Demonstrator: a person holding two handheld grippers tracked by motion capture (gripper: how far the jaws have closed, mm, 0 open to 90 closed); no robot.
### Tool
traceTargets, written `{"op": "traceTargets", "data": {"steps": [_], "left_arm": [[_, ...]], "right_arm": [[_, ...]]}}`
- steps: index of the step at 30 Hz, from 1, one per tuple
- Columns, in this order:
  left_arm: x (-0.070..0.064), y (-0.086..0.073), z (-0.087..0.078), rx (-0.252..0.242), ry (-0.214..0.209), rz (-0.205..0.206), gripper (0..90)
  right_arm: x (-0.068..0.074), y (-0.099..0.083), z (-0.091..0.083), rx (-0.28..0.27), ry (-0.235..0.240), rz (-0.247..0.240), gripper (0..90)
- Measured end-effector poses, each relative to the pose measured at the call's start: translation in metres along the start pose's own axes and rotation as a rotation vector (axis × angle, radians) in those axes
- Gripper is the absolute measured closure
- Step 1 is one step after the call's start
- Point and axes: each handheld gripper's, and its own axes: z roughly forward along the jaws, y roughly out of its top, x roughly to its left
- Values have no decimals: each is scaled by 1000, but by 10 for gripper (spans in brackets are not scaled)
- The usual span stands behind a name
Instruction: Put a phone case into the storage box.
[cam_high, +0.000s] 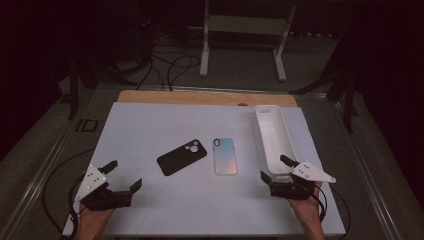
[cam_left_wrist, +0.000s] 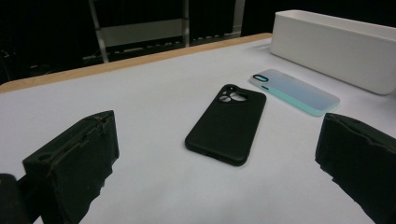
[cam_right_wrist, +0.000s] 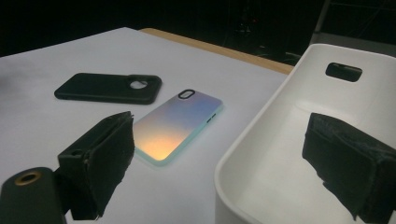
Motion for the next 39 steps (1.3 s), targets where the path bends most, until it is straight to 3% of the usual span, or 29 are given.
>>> {"op": "traceTargets", "data": {"steps": [19,35,39], "left_arm": [[-1,-2,4,8,10,6,0],[0,-3,3,6,14,5,0],[0,-4,4,9,16,8,0]], "right_arm": [[14,27,10,14,15,-30,91],[36,57,51,44,75,-60,91],[42,65,70,69,83,-64,90]]}}
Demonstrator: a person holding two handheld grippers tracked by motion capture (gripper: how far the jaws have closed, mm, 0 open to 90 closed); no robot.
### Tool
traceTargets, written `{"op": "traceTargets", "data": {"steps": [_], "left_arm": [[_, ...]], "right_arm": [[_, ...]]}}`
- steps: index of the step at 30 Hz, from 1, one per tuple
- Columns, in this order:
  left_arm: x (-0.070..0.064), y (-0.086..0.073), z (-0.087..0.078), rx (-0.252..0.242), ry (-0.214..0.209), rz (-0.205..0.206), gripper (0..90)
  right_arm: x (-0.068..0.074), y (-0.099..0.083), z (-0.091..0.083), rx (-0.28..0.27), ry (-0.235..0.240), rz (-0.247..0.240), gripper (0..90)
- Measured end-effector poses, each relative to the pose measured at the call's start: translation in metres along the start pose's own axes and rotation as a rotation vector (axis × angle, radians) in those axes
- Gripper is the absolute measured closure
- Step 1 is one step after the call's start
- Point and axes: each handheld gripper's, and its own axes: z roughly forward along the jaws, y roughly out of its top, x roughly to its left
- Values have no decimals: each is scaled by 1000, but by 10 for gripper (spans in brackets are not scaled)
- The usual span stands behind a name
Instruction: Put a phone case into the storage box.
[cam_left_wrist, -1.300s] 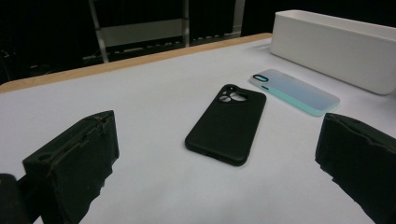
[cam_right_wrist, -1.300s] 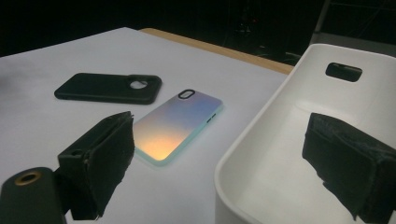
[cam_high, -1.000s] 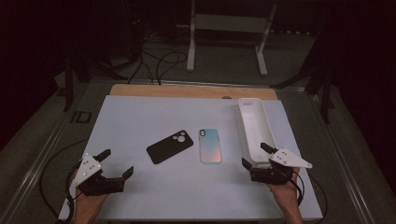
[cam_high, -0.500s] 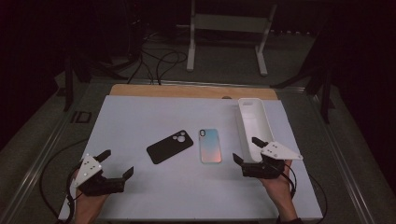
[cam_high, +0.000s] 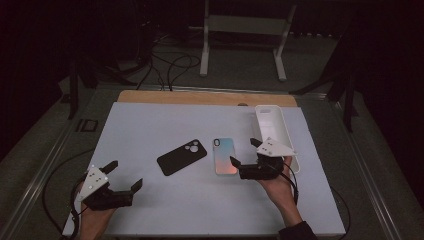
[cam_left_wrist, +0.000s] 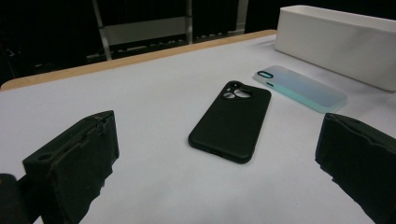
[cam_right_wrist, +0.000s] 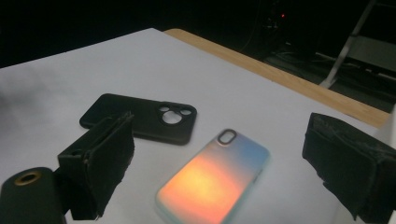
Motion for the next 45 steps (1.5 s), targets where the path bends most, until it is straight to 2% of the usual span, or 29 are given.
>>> {"op": "traceTargets", "data": {"steps": [1,2,7,8,12,17,22,26,28,29,30,31,33,45], "left_arm": [[0,0,0,0,0,0,0],[0,0,0,0,0,0,0],[0,0,0,1,1,1,0],[0,0,0,0,0,1,1],[0,0,0,1,1,2,0],[-1,0,0,3,1,5,0],[-2,0,1,10,1,12,0],[-2,0,1,12,1,16,0],[-2,0,1,14,2,17,1],[-2,0,1,13,1,16,0],[-2,0,1,13,1,16,1],[-2,0,2,14,2,16,0],[-3,0,2,15,1,16,1],[-3,-1,2,17,2,18,1]], "right_arm": [[0,0,0,0,0,0,90],[1,3,8,16,-1,4,82],[1,6,14,33,0,15,82],[2,8,25,60,1,23,82],[2,10,34,87,-2,30,77],[1,12,53,163,-18,56,76],[0,8,67,226,-28,73,76],[-1,4,77,270,-28,114,76],[-1,3,79,281,-27,122,76],[0,1,84,307,-29,126,76],[0,1,84,307,-29,126,76],[0,-1,89,336,-37,127,76],[1,-2,93,356,-39,136,76],[2,-13,112,436,-68,168,76]]}}
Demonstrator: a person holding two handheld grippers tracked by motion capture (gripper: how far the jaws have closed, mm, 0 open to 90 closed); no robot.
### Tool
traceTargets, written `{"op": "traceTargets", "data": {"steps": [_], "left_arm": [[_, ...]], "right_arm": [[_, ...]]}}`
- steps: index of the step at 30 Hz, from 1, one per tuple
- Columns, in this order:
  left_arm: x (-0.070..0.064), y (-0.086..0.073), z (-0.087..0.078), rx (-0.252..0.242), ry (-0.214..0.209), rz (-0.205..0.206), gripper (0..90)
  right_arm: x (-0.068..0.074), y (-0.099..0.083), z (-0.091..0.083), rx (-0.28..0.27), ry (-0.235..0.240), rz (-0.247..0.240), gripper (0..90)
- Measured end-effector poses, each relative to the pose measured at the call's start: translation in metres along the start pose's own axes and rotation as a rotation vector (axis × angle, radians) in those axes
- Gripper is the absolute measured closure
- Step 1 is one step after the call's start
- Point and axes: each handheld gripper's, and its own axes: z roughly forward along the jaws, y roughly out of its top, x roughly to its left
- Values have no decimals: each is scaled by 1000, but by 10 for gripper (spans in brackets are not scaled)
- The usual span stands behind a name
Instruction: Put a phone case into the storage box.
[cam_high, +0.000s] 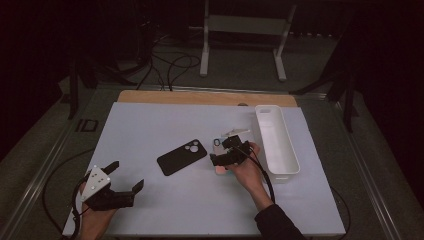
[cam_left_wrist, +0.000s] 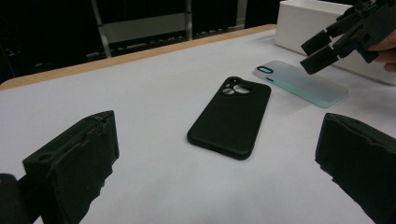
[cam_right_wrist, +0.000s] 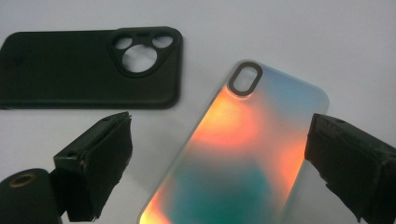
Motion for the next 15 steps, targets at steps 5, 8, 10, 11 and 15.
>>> {"op": "traceTargets", "data": {"steps": [5,8,10,11,15], "left_arm": [[0,0,0,0,0,0,1],[0,0,0,1,1,0,1],[0,0,0,0,0,-1,1],[0,0,0,0,0,-1,1],[0,0,1,1,0,-1,1]], "right_arm": [[-1,-1,6,22,-9,12,76],[0,-3,12,40,-17,9,76],[-1,-3,15,45,-19,12,76],[-1,-3,15,45,-19,12,76],[-1,-4,19,59,-29,16,75]]}}
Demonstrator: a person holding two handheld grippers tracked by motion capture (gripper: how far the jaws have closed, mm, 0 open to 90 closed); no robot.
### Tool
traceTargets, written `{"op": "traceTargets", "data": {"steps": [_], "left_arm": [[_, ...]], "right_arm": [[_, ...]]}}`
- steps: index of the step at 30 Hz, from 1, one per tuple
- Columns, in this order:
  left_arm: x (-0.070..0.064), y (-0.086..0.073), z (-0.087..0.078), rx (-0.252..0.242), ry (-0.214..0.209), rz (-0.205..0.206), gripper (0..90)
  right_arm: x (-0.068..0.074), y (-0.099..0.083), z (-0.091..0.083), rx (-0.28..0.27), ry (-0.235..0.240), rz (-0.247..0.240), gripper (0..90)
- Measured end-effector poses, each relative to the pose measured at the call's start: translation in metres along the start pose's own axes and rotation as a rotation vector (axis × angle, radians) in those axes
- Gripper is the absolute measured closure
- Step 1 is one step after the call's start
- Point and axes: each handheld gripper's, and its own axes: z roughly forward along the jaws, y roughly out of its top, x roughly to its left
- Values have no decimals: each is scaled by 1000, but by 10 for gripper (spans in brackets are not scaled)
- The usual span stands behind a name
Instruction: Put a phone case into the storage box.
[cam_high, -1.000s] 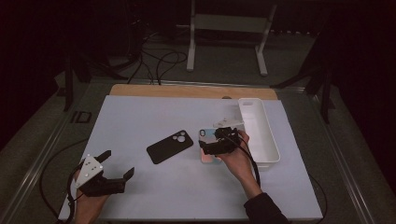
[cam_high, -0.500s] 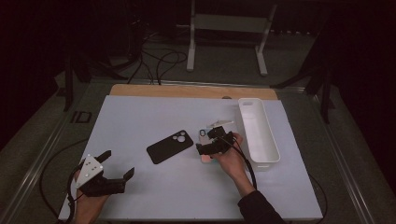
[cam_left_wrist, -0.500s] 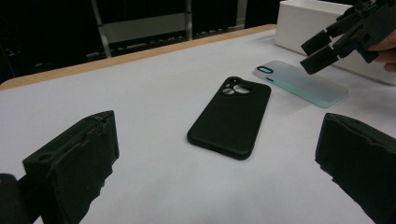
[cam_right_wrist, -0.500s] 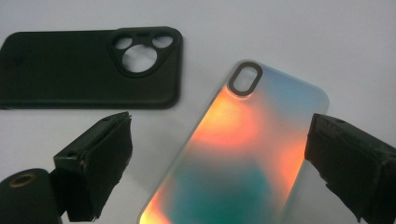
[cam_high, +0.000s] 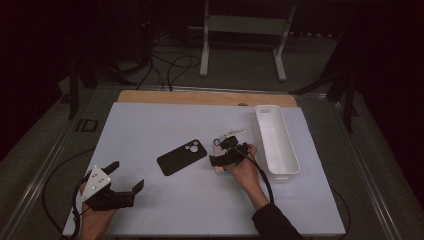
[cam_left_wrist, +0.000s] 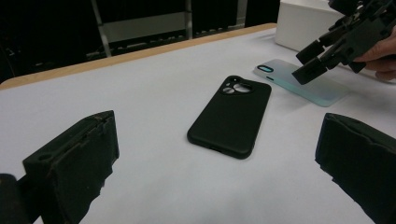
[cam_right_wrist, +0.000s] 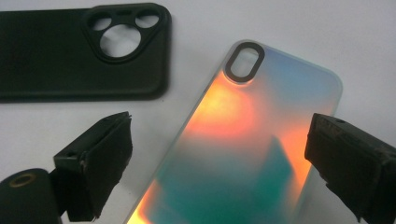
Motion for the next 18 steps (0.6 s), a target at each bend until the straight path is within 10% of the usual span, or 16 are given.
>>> {"op": "traceTargets", "data": {"steps": [18], "left_arm": [[0,0,0,1,0,2,0]], "right_arm": [[-1,-3,6,42,-29,23,72]]}}
